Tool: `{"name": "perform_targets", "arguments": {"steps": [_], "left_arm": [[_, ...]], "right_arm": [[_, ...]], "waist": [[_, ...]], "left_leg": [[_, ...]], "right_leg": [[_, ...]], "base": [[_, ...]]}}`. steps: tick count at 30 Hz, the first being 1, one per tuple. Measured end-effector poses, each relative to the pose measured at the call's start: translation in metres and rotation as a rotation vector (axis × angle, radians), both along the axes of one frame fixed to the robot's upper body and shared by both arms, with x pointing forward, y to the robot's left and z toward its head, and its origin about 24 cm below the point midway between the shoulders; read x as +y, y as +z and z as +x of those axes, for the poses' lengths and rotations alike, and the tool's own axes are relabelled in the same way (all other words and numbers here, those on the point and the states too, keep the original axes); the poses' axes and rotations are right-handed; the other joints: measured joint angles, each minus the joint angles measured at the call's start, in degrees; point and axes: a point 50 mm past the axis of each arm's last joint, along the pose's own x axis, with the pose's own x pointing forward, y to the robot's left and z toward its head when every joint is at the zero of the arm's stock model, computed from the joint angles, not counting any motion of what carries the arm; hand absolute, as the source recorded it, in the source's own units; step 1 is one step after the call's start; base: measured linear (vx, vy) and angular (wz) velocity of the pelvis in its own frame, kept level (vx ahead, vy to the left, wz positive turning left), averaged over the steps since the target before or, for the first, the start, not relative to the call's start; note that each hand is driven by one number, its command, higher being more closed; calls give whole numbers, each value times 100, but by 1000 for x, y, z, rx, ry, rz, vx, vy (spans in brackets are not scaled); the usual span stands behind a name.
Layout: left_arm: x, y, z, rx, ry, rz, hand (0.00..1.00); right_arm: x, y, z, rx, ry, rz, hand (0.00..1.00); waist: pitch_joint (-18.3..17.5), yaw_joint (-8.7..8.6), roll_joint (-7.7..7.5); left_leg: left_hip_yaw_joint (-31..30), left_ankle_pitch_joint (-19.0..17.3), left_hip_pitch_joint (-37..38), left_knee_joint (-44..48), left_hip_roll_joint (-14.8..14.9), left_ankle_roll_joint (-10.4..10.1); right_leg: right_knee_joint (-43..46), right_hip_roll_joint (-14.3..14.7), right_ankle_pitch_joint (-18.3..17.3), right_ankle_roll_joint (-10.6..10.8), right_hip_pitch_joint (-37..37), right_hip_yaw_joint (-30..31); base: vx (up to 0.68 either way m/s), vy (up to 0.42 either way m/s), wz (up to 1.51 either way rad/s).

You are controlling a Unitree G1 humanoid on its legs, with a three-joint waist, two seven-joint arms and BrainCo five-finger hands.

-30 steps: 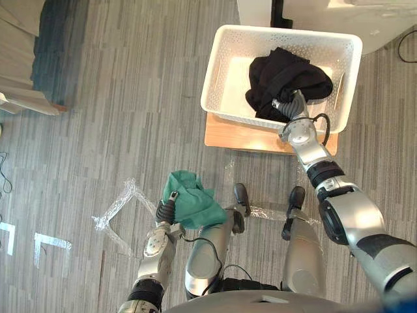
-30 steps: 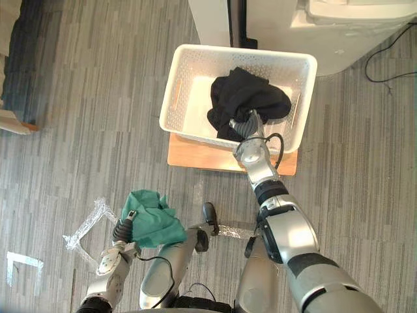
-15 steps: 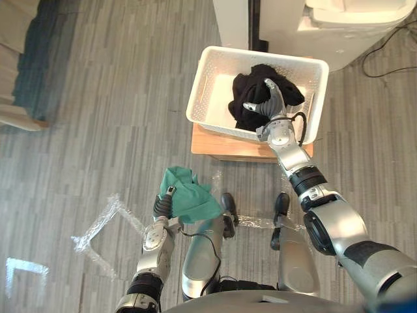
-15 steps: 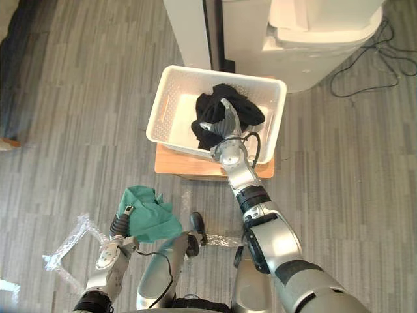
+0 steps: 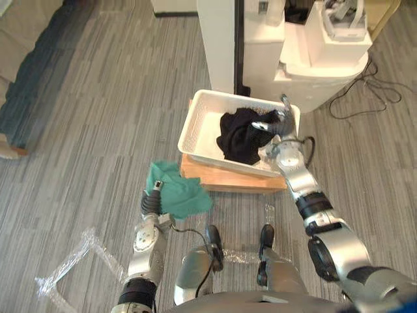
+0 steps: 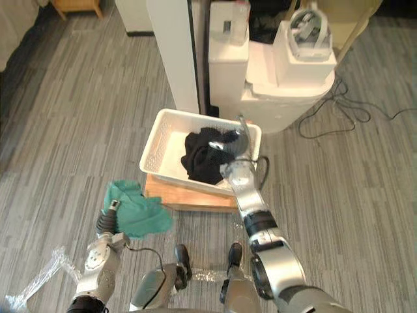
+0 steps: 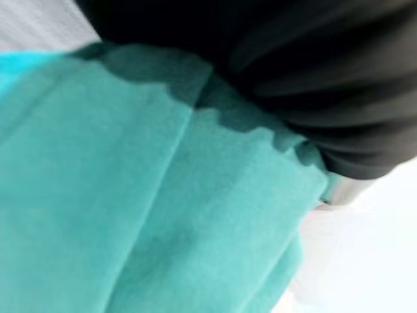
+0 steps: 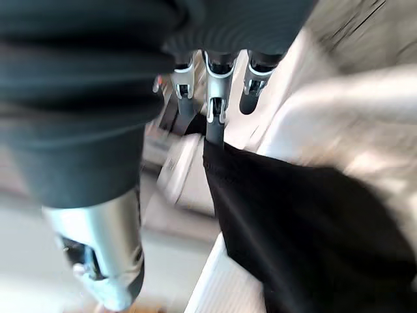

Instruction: Tidy the bed and pick cloth on bed and put in laundry

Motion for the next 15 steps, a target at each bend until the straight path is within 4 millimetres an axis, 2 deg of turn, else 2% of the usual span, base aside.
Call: {"name": "perform_targets", "arguments": {"steps": [1,2,4,7,11,15], "left_arm": [[5,5,3,-14,30,11,100],[6,7,3,-20,39,19,100],[8,10,4,-31,45,37,100],[10,7,0,-14,56,46,100],[9,10,2,-23,75,45,100],[9,22,5,-75,82,51,100]], "right_arm": [[-19,-13,-9,37,-70,15,0],[-26,-19,-13,53,-95,19,0],[-53,-39,-31,114,-179,15,0],[-73,-54,-51,148,-261,27,0],[-90,-81,-79,237,-342,54,0],[-98,-125,-121,411,-425,127,0]], "waist": [[-24,-26,-13],[-39,-28,-30],[-205,-86,-95],[-384,-219,-147],[-547,-303,-202],[-686,-353,-196]], "left_leg": [[24,42,114,-121,-30,-8],[51,66,159,-189,-41,-11],[84,204,284,-464,-103,-20],[108,369,458,-797,-162,-31],[130,526,639,-1099,-226,-39],[148,627,785,-1341,-270,-79]], "right_leg": [[-1,-7,0,0,48,28],[-2,-9,-1,1,52,49],[-5,-19,-4,6,31,84],[-5,-19,-14,20,46,90],[-8,-27,-57,79,87,108],[-11,-29,-68,93,114,110]], "base": [[10,32,-12],[-4,26,-15],[5,19,-8],[-2,4,-1],[-40,4,-3],[-39,4,-2]]}}
